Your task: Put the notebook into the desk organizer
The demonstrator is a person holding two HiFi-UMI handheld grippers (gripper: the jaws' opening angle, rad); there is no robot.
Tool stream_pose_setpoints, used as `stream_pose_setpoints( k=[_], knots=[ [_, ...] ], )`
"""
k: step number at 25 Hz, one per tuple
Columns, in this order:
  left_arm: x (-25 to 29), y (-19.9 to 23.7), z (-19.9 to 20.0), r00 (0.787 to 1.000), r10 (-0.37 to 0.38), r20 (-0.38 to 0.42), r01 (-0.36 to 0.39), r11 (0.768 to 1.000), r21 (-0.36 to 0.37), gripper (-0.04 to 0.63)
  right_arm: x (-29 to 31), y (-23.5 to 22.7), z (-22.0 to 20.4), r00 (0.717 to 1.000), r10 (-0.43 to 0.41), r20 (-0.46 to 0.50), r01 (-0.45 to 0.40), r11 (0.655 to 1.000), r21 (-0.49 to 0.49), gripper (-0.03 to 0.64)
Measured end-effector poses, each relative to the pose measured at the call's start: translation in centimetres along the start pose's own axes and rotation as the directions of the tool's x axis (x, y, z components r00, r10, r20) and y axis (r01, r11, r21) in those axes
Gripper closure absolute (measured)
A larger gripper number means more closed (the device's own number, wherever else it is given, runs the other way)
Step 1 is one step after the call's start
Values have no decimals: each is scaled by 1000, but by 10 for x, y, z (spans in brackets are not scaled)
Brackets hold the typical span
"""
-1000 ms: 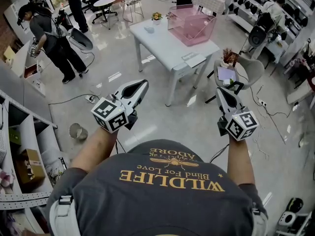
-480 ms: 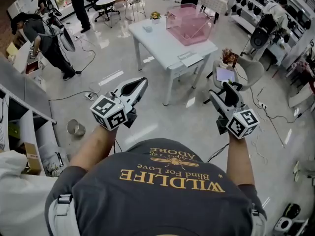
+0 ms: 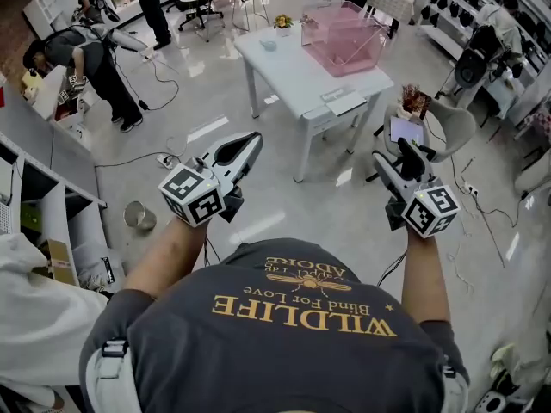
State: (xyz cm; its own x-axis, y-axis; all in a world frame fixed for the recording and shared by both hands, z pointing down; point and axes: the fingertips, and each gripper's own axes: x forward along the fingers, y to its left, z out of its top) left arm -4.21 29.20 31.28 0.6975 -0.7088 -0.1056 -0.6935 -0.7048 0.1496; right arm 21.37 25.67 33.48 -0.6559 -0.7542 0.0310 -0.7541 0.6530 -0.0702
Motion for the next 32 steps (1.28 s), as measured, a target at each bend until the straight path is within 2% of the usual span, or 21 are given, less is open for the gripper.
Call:
stream_pose_setpoints(
  k=[7,11,17,22,27,32],
  knots=[
    [16,72,-5,999,-34,10,34,999,-20,597,70,-11,-7,999,-32,-25,31,999,-7,281],
    [41,140,4,994,-101,29,101,995,-5,597,131,-21,-2,996,-91,-17,91,996,-21,281],
    [84,238,25,978,-209,12,209,978,22,597,219,-40,14,981,-192,-11,192,981,-19,281],
    [111,304,35,963,-270,2,270,963,2,597,276,-55,20,964,-264,-21,264,965,-10,281],
    [140,346,36,948,-318,-6,318,948,-22,597,313,-74,19,949,-311,-46,311,950,3,281],
    [184,365,27,938,-346,-19,345,938,-39,597,326,-115,10,937,-342,-68,344,939,21,281]
  ],
)
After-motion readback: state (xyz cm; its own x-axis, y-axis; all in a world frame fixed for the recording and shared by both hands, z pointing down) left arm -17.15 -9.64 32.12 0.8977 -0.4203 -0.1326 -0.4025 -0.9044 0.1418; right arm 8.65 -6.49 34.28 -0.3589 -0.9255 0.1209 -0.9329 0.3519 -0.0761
